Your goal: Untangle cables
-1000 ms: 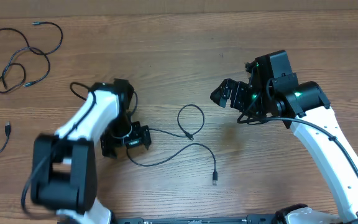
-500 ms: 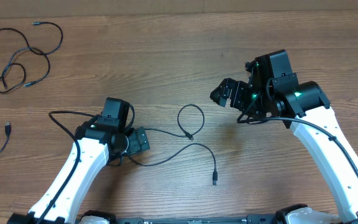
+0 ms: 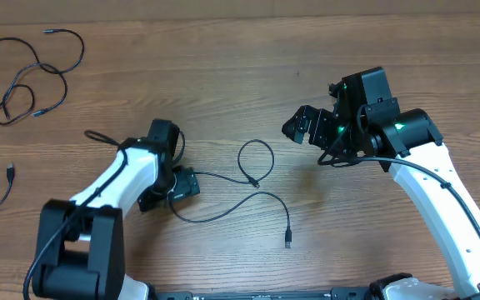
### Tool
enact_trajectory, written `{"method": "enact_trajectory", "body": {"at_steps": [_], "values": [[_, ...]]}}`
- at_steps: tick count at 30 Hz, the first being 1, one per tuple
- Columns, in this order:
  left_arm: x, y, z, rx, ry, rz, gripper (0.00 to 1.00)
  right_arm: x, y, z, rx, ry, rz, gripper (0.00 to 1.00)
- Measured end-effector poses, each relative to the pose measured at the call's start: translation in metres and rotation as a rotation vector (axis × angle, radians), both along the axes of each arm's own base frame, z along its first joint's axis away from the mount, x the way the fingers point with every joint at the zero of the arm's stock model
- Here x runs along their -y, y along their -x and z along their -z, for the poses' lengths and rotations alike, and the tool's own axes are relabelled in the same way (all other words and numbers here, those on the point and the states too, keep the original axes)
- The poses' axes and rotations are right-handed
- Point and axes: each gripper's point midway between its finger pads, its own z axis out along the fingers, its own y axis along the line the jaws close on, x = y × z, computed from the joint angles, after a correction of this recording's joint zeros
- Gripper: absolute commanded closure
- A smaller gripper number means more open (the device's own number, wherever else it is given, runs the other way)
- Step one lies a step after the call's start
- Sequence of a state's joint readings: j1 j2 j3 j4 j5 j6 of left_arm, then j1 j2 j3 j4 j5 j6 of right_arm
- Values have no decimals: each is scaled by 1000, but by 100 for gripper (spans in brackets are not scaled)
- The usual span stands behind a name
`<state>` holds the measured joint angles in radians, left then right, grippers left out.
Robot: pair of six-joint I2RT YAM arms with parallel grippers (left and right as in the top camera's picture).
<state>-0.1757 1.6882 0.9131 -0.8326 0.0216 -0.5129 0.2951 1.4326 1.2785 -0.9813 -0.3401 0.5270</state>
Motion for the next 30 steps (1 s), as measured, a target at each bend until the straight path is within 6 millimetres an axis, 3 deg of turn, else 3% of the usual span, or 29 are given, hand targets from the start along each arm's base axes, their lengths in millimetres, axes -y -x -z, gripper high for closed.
{"method": "enact_trajectory", "body": {"at_steps": [4, 13, 18, 22, 26, 30], "values": [[0, -14, -1, 43, -4, 23, 7, 0, 1, 1, -6, 2, 0, 0], [-4, -14, 6, 59, -26, 50, 14, 0, 1, 1, -7, 3, 0, 0], [-6, -16, 6, 93, -34, 55, 40, 0, 1, 0, -2, 1, 0, 0], [-7, -21, 6, 114, -39, 61, 50, 0, 0, 0, 0, 0, 0, 0], [-7, -24, 6, 124, -42, 67, 75, 0, 0, 0, 0, 1, 0, 0], [-7, -25, 5, 131, -40, 67, 82, 0, 0, 0, 0, 1, 0, 0]]}}
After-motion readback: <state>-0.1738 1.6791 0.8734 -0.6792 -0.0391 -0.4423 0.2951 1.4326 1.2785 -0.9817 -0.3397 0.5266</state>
